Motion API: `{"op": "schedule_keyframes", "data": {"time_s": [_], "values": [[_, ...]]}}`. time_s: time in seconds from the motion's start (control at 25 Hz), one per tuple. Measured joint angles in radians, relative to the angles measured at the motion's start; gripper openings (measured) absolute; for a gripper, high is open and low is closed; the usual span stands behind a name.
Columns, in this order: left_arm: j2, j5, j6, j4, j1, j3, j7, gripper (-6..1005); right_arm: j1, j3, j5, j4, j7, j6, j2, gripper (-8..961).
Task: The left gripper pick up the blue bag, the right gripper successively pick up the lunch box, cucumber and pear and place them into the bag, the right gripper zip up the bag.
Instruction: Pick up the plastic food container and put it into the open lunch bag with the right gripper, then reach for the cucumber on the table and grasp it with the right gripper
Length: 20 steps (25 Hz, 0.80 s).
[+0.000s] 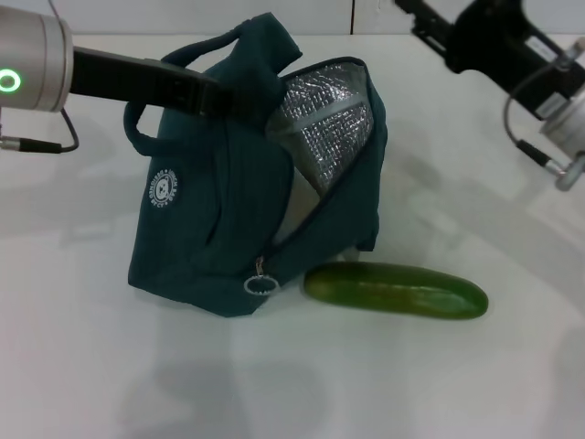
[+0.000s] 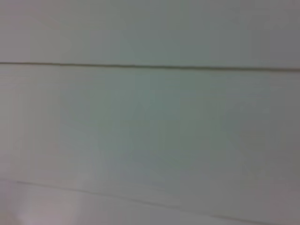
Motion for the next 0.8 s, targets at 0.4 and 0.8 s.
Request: {"op": "schedule_keyframes", "data": {"time_s": [0.4, 0.8], "values": [[-0.001, 0.000, -0.008, 0.000, 0.009, -0.001, -0.004, 40, -0.170, -0.034, -0.007, -0.235, -0.125, -0.106, -0.009, 689], [-0.002, -0.053, -0.046, -0.043, 0.045, -0.005, 0.030, 40, -0.272, -0.360, -0.086, -0.511, -0.325, -0.049, -0.080, 805]]}}
